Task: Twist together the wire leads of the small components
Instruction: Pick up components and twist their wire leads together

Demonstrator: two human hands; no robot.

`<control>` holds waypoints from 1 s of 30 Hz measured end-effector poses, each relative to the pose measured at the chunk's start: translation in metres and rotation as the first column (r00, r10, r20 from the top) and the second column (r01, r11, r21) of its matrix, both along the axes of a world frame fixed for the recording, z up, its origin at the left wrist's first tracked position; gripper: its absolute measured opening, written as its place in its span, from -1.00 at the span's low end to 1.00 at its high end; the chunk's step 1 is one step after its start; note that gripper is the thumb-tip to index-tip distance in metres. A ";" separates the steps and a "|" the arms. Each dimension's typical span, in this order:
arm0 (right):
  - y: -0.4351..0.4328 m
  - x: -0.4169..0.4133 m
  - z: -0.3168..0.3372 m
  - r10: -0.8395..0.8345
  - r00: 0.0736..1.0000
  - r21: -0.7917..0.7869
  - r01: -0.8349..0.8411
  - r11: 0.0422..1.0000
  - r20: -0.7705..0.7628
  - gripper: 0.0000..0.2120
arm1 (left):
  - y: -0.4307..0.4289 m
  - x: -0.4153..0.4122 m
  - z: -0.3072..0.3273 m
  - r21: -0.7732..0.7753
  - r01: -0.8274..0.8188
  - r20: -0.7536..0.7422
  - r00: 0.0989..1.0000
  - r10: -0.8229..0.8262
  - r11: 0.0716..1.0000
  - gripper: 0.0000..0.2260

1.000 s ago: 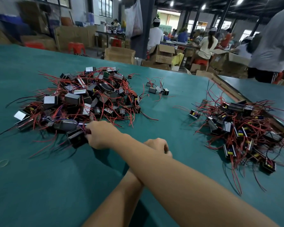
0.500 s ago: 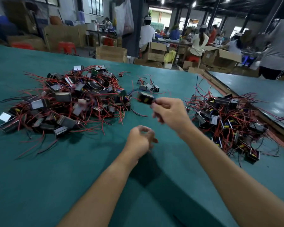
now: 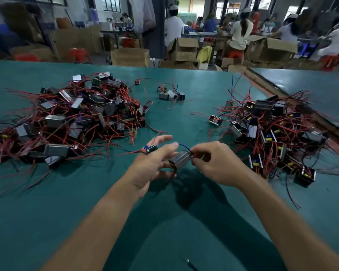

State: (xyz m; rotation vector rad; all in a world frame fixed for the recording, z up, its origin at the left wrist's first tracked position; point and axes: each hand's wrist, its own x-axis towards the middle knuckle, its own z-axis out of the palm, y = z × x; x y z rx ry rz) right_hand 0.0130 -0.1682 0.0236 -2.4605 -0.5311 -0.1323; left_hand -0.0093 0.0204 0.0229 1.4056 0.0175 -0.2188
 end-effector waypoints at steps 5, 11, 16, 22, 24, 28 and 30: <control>-0.003 0.001 -0.002 -0.032 0.999 0.072 0.029 0.997 0.033 -0.91 | 0.000 0.001 0.000 0.062 -0.113 0.031 0.993 0.111 0.992 -0.80; -0.005 0.005 -0.004 -0.116 0.992 0.192 0.107 0.975 0.038 -0.88 | 0.002 0.000 -0.002 0.083 -0.158 0.025 0.987 0.156 0.984 -0.78; -0.007 0.007 -0.005 -0.193 0.979 0.256 0.171 0.951 0.063 -0.85 | 0.006 0.001 0.000 0.040 -0.223 0.028 0.975 0.222 0.974 -0.76; -0.012 0.011 -0.003 -0.285 0.958 0.433 0.250 0.866 0.017 -0.75 | 0.015 0.004 0.004 -0.027 -0.330 -0.025 0.944 0.329 0.944 -0.78; -0.014 0.013 -0.002 -0.272 0.962 0.497 0.254 0.830 -0.037 -0.71 | 0.017 0.004 0.007 -0.078 -0.328 -0.056 0.944 0.324 0.941 -0.80; -0.011 0.013 -0.007 -0.198 0.977 0.460 0.213 0.862 -0.081 -0.70 | 0.021 0.007 0.009 -0.114 -0.290 -0.080 0.956 0.282 0.950 -0.80; -0.010 0.013 -0.010 -0.184 0.981 0.393 0.193 0.899 -0.059 -0.78 | 0.022 0.006 0.009 -0.117 -0.252 -0.089 0.966 0.242 0.961 -0.79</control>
